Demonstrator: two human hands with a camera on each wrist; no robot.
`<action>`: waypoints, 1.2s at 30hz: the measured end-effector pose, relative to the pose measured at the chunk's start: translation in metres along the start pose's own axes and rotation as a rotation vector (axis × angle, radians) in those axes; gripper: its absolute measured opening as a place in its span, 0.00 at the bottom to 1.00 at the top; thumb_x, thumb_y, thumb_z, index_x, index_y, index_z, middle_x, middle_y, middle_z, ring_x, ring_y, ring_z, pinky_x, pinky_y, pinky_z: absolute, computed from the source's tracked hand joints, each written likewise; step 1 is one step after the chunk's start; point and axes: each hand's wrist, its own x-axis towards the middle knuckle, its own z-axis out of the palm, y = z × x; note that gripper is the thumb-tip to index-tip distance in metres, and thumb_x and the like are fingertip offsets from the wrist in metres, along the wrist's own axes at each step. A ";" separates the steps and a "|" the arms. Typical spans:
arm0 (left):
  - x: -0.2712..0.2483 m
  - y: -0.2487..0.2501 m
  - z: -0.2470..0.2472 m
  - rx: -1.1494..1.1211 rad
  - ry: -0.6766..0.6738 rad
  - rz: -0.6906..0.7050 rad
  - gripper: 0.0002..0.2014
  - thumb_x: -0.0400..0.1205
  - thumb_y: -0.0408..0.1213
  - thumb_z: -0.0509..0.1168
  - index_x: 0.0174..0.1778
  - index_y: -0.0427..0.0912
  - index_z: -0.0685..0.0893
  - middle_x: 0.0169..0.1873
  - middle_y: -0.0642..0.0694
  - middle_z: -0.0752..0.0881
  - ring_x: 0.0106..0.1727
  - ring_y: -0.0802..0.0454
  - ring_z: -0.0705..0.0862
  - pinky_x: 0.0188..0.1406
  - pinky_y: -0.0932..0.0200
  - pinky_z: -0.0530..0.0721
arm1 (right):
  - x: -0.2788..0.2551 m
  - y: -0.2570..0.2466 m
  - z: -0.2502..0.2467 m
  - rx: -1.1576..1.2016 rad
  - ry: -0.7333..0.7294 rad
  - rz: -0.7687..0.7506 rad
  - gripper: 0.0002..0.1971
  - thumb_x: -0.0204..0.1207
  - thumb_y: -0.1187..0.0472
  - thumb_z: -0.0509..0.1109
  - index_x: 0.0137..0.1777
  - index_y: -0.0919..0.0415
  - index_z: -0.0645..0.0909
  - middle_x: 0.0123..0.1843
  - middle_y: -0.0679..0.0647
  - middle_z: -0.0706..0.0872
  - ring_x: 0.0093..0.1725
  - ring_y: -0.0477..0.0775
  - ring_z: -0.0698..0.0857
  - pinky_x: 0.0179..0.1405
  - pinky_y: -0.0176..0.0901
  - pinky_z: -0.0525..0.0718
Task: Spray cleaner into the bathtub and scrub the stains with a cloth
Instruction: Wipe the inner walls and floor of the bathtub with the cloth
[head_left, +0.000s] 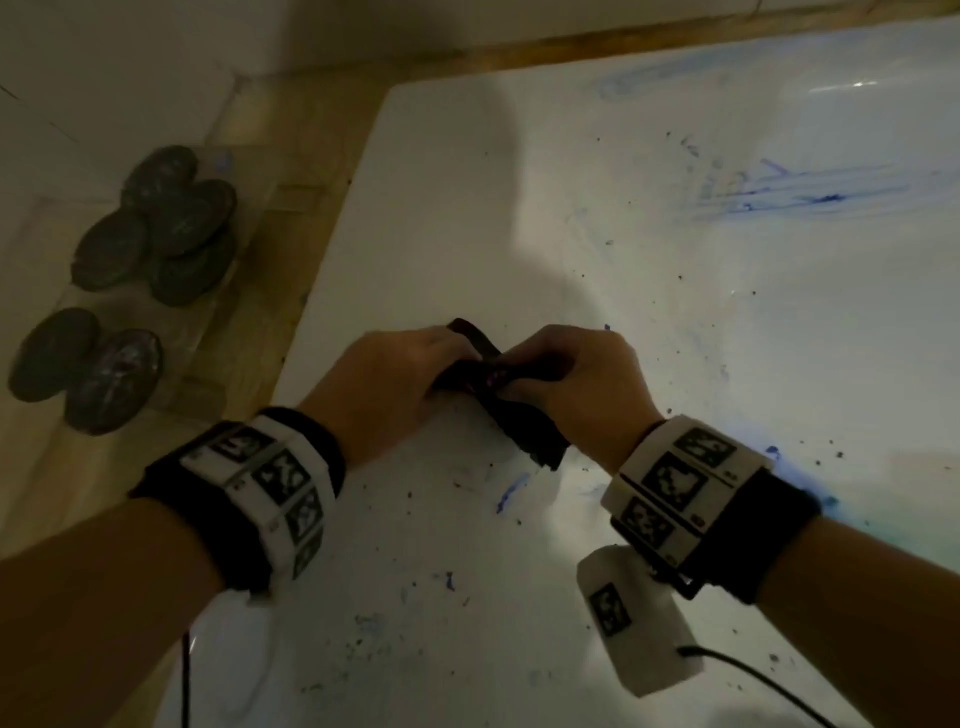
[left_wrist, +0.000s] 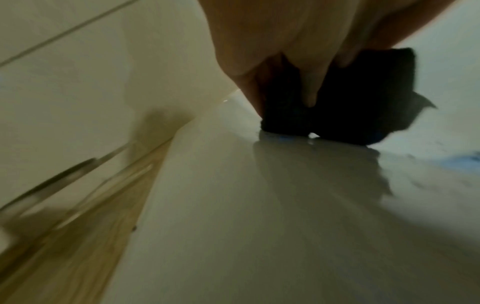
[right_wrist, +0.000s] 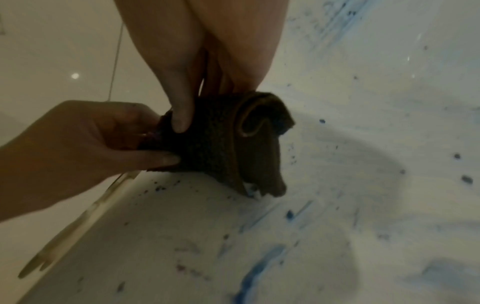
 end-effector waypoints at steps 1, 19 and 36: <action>0.002 -0.001 -0.005 -0.014 0.004 -0.001 0.13 0.74 0.37 0.62 0.48 0.35 0.86 0.41 0.38 0.89 0.35 0.42 0.88 0.33 0.54 0.88 | -0.001 0.002 -0.007 -0.049 -0.023 0.002 0.10 0.69 0.60 0.76 0.50 0.50 0.86 0.47 0.44 0.86 0.49 0.45 0.84 0.55 0.34 0.81; -0.016 -0.019 -0.003 0.558 -0.357 0.141 0.26 0.71 0.29 0.48 0.59 0.29 0.85 0.58 0.26 0.83 0.55 0.27 0.84 0.48 0.29 0.80 | -0.095 0.085 0.060 -0.370 -0.495 0.289 0.66 0.59 0.41 0.80 0.61 0.25 0.15 0.68 0.38 0.14 0.81 0.57 0.33 0.77 0.70 0.58; 0.004 0.026 -0.020 0.471 -0.472 -0.127 0.28 0.83 0.23 0.54 0.80 0.38 0.60 0.81 0.37 0.57 0.80 0.36 0.59 0.76 0.44 0.61 | -0.109 0.094 0.019 -0.474 -0.649 0.257 0.47 0.75 0.50 0.70 0.80 0.39 0.34 0.83 0.42 0.37 0.82 0.50 0.51 0.79 0.49 0.60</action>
